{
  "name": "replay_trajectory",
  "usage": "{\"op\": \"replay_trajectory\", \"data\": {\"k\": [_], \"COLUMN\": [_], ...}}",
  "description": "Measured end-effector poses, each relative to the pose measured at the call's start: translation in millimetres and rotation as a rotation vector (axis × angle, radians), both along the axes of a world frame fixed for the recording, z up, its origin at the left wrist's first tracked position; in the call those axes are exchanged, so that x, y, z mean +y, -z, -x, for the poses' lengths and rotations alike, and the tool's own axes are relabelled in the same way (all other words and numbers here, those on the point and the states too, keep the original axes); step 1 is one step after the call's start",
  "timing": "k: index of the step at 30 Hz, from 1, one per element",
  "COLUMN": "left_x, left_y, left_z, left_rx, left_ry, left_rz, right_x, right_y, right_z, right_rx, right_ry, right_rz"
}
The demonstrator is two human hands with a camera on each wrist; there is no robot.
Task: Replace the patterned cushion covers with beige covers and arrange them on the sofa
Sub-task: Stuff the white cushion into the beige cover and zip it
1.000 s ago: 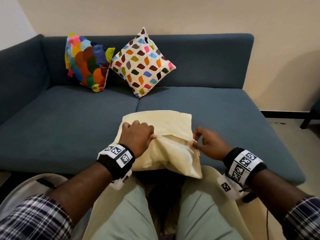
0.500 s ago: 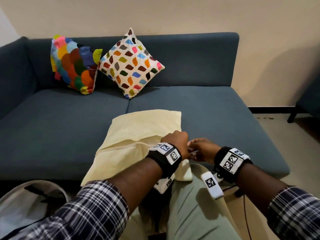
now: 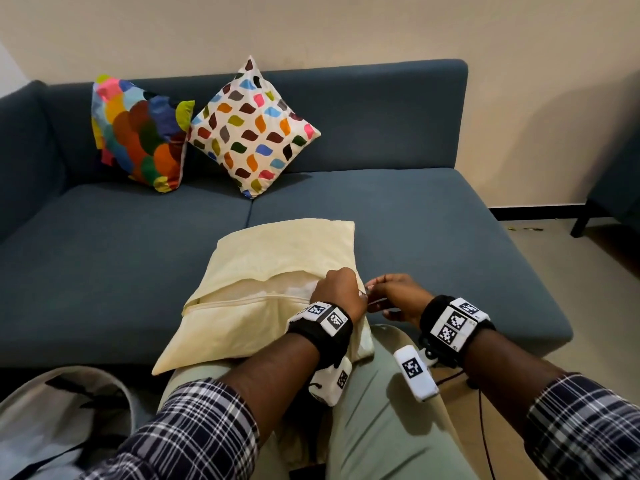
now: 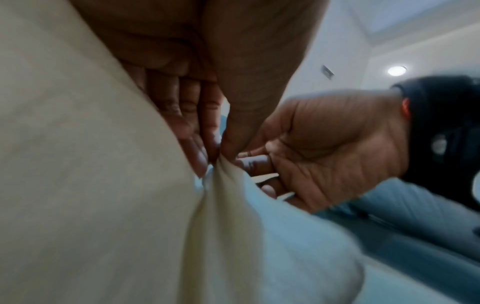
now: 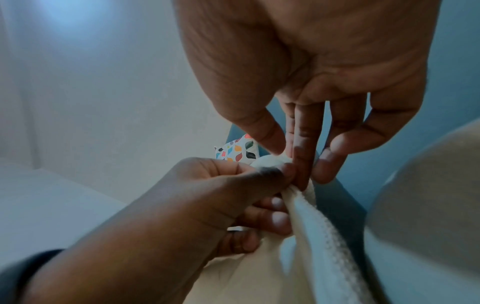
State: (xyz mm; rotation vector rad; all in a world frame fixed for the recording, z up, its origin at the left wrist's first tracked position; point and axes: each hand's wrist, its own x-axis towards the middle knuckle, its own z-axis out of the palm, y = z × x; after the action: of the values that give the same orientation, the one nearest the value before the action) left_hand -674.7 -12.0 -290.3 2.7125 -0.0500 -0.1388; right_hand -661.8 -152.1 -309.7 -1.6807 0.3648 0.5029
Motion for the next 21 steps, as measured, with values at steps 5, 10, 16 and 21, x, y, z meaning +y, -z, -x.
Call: {"op": "replay_trajectory", "data": {"k": [5, 10, 16, 21], "left_x": [0, 3, 3, 1], "left_y": [-1, -2, -8, -6], "left_z": [-2, -4, -6, -6], "left_rx": [0.077, 0.102, 0.135, 0.158], "left_ry": [-0.031, -0.053, -0.095, -0.101], "left_rz": [0.108, 0.156, 0.258, 0.297], "right_x": [4, 8, 11, 14], "right_y": [1, 8, 12, 16], "right_z": [3, -1, -3, -8], "right_rx": [0.100, 0.087, 0.077, 0.030], "right_ry": [-0.005, 0.023, 0.062, 0.063], "right_rz": [-0.135, -0.070, -0.081, -0.167]}}
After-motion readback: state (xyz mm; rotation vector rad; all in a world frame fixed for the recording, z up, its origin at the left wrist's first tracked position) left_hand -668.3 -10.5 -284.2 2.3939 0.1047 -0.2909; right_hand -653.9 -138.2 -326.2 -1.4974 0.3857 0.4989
